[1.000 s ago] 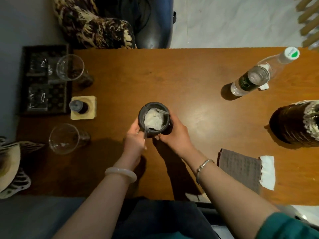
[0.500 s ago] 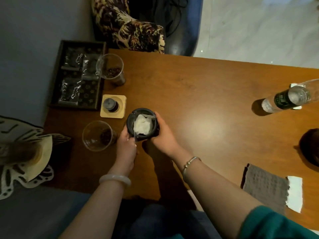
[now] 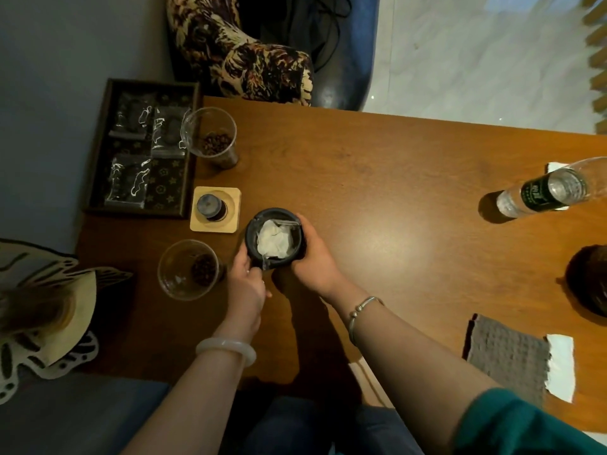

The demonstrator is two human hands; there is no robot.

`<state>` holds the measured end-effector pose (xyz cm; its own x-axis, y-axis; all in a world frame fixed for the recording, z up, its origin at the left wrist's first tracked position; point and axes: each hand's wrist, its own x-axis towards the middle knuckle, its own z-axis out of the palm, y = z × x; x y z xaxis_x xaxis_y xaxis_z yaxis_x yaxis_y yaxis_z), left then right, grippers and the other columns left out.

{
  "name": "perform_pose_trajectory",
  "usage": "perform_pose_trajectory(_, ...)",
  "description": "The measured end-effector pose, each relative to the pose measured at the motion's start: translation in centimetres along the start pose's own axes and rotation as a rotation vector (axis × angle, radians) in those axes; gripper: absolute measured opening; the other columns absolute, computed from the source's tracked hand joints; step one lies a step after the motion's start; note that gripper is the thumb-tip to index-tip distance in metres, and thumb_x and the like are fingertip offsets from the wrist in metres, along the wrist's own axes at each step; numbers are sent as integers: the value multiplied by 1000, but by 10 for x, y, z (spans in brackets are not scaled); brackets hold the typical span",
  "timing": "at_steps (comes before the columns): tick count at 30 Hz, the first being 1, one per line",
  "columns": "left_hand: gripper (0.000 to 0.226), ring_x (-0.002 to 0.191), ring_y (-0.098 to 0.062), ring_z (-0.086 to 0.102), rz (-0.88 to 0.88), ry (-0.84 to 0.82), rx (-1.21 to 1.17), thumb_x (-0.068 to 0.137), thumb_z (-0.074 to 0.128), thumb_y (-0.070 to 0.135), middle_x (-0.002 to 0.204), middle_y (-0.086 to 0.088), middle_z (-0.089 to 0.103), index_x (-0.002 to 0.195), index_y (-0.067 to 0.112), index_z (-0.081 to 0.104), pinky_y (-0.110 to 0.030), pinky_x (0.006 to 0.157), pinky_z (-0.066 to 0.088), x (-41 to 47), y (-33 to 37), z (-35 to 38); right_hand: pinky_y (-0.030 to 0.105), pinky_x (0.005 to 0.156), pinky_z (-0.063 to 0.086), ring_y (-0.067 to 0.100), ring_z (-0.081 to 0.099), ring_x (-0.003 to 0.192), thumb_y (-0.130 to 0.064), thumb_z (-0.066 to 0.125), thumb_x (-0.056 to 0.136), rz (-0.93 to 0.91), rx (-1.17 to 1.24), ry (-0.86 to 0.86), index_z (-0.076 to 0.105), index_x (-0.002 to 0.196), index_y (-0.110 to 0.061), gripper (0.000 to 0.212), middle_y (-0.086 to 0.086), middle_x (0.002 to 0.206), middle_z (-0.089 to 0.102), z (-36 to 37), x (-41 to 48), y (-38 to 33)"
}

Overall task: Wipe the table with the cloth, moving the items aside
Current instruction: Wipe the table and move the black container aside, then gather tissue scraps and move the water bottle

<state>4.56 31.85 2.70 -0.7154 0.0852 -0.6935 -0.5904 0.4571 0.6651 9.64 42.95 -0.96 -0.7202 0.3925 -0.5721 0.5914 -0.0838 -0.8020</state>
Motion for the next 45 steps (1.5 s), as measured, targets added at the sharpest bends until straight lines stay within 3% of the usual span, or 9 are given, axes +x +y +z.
perform_pose_trajectory(6, 52, 110, -19, 58, -45, 39, -55, 99, 39, 3, 145, -2, 47, 145, 28, 38, -26, 56, 51, 7, -5, -3, 40, 118, 32, 16, 37, 142, 13, 57, 75, 4, -4, -36, 22, 155, -25, 95, 2, 151, 43, -10, -3, 5)
perform_pose_trajectory(10, 50, 123, -31, 52, -343, 138, -386, 100, 36, 0, 141, -12, 49, 145, 20, 37, -29, 54, 53, 7, -8, 9, 37, 117, 32, 17, 37, 141, 13, 56, 78, -6, -31, -35, 23, 155, -25, 92, 3, 152, 42, -18, -4, -2)
perform_pose_trajectory(15, 44, 81, -18, 60, -347, 9, -370, 97, 38, -7, 136, -26, 50, 140, -2, 36, -30, 66, 54, -27, -23, 20, 40, 113, 39, 17, 41, 138, 12, 50, 88, -71, -107, 148, 41, 147, -18, 66, 4, 148, 46, -40, -25, -2)
perform_pose_trajectory(18, 39, 94, -26, 62, -338, 1, -352, 97, 39, -8, 124, -24, 56, 134, -2, 44, -29, 64, 54, -42, -28, 38, 31, 108, 45, 10, 52, 124, 1, 50, 95, -131, -202, 307, 53, 136, -18, 45, -1, 135, 55, -71, -51, 14)
perform_pose_trajectory(22, 25, 61, -12, 48, -342, -53, -208, 99, 41, 1, 90, -12, 58, 121, 4, 54, -20, 48, 42, -61, -30, 82, 23, 96, 48, 8, 57, 108, -20, 50, 100, -91, -248, 438, 61, 124, -15, 26, -4, 117, 61, -134, -88, 53)
perform_pose_trajectory(27, 24, 38, -6, 36, -250, -276, -31, 101, 45, 23, 69, -4, 48, 109, 4, 58, -19, 32, 26, -95, -36, 159, 30, 87, 49, 16, 59, 97, -17, 51, 100, -78, -349, 622, 67, 107, -11, 18, 1, 102, 64, -218, -130, 113)
perform_pose_trajectory(32, 34, 35, -8, 30, -182, -479, 15, 100, 42, 36, 54, 1, 38, 105, 8, 60, -20, 32, 22, -135, -38, 227, 39, 87, 50, 20, 58, 97, -18, 54, 99, -34, -442, 639, 65, 107, -11, 16, 3, 103, 62, -288, -174, 159)
perform_pose_trajectory(40, 47, 34, -8, 26, -118, -599, 130, 101, 32, 45, 53, 1, 33, 101, 8, 61, -20, 33, 20, -187, -54, 302, 37, 85, 46, 26, 54, 103, -16, 63, 90, 330, -636, 575, 58, 117, -14, 27, 8, 115, 57, -346, -232, 208)
perform_pose_trajectory(45, 26, 42, -7, 31, -115, -609, 295, 101, 43, 32, 65, 2, 38, 112, 13, 56, -22, 40, 28, -191, -65, 322, 38, 84, 43, 28, 56, 102, -26, 66, 89, 498, -614, 648, 49, 114, -16, 32, 8, 110, 61, -349, -244, 226)
